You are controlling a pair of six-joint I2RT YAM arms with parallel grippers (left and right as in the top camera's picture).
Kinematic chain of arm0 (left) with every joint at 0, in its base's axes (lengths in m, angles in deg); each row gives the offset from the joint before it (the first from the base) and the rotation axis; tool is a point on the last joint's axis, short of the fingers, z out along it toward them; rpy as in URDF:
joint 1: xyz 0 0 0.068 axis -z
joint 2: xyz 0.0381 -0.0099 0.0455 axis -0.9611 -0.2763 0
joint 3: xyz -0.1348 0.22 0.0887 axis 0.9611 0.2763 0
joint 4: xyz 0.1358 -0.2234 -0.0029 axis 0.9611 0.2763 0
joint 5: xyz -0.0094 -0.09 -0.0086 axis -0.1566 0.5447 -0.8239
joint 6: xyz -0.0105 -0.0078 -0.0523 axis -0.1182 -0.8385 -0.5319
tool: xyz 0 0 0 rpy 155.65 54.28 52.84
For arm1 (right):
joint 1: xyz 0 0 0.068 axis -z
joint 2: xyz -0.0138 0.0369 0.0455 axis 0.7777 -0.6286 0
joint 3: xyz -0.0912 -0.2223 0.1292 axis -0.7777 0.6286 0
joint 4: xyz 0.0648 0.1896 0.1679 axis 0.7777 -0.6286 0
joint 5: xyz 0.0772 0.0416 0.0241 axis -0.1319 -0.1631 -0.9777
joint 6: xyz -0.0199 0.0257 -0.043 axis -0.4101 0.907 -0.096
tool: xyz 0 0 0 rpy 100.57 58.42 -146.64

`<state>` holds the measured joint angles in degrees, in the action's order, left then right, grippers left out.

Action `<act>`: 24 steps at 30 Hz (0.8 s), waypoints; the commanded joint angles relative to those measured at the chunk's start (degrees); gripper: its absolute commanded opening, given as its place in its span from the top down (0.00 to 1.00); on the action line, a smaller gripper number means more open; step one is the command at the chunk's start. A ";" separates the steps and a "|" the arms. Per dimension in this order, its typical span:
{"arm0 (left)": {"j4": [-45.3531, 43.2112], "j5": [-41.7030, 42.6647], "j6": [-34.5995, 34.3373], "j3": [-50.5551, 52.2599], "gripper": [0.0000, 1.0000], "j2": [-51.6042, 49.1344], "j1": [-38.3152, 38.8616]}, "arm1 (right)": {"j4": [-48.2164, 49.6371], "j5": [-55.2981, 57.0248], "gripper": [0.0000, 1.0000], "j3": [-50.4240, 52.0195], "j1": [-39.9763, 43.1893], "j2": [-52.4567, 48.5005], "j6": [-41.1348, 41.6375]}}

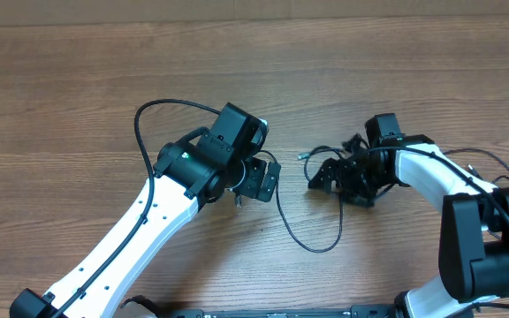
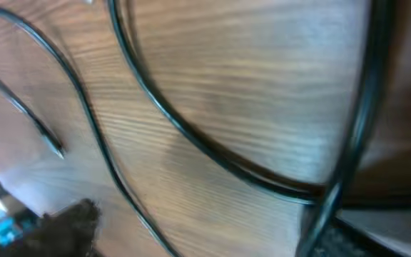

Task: Untangle cables

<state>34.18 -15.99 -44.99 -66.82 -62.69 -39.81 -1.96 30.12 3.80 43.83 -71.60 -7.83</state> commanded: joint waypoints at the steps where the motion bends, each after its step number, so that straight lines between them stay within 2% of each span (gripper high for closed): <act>1: -0.11 -0.33 -1.03 -0.44 0.00 -0.09 0.28 | 3.78 -0.44 0.30 2.10 -0.28 -3.65 -4.24; 3: -0.11 -0.33 -1.01 -0.44 0.00 -0.07 0.28 | 4.72 -0.74 0.45 2.10 -0.28 -3.65 -4.24; 4: -0.11 -0.33 -1.01 -0.44 0.00 -0.09 0.28 | 4.61 -0.74 0.70 2.10 -0.28 -3.65 -4.22; 5: -0.11 -0.33 -1.01 -0.44 0.00 -0.09 0.28 | 4.24 -0.74 0.89 2.10 -0.28 -3.65 -4.22; 6: -0.11 -0.33 -1.01 -0.44 0.00 -0.09 0.28 | 3.98 -0.74 0.94 2.10 -0.28 -3.65 -4.22; 10: -0.11 -0.33 -1.01 -0.44 0.00 -0.09 0.28 | 1.27 -0.70 0.96 1.53 -0.26 -3.58 -4.20; 14: -0.11 -0.33 -1.01 -0.44 0.00 -0.09 0.28 | -6.93 0.72 0.96 -5.44 -0.11 -1.95 -4.22; 20: -0.11 -0.33 -1.01 -0.44 0.00 -0.09 0.28 | -26.03 13.38 0.96 -29.83 -0.11 4.31 -4.22; 24: -0.11 -0.33 -1.01 -0.44 0.00 -0.07 0.28 | -32.02 18.12 0.96 -49.83 -0.11 6.84 -4.22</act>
<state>34.20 -16.03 -45.01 -66.82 -62.69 -39.81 -33.48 43.89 -36.41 43.78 -67.56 -11.59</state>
